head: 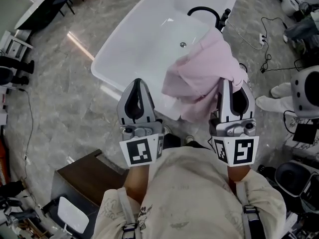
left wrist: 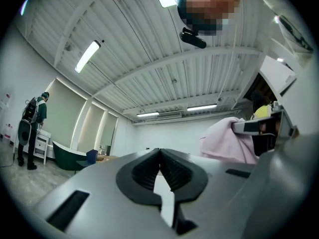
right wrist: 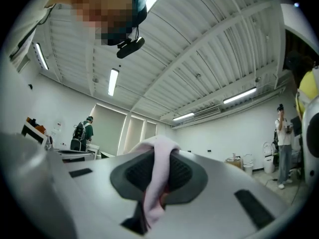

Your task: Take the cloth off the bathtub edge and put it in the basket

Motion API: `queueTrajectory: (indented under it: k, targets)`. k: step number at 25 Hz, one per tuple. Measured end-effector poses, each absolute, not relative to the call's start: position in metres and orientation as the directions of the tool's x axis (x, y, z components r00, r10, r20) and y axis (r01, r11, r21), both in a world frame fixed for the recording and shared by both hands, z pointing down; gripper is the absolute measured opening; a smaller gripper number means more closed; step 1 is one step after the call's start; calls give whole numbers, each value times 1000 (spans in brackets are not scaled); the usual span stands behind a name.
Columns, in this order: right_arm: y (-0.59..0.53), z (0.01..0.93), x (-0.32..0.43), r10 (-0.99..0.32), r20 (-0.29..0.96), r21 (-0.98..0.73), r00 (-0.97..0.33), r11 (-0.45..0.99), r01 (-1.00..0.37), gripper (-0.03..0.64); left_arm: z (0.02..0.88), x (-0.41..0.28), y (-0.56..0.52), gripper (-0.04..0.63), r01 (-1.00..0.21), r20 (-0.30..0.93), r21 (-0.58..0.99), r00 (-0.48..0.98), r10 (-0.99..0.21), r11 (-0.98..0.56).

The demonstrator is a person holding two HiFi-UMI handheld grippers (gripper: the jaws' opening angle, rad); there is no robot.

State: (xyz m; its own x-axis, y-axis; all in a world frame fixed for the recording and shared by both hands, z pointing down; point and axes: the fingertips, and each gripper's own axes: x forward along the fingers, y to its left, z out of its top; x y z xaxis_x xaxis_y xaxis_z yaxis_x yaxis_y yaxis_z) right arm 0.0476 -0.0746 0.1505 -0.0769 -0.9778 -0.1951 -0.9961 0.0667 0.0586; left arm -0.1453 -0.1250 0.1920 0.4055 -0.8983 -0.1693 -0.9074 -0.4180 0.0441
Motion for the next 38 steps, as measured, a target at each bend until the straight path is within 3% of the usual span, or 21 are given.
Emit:
queueTrajectory:
  k: [16,38]
  targets:
    - [-44,156,113,-966,-184,33,184,-193,-981,28,201,-70,-144,3,-796,-130,47,593,-794,-603]
    - [44,163,300,-897,-211,-27,387,-391,-920,28,188,130,-80,3,-664,-126,-40,745,-655,-747]
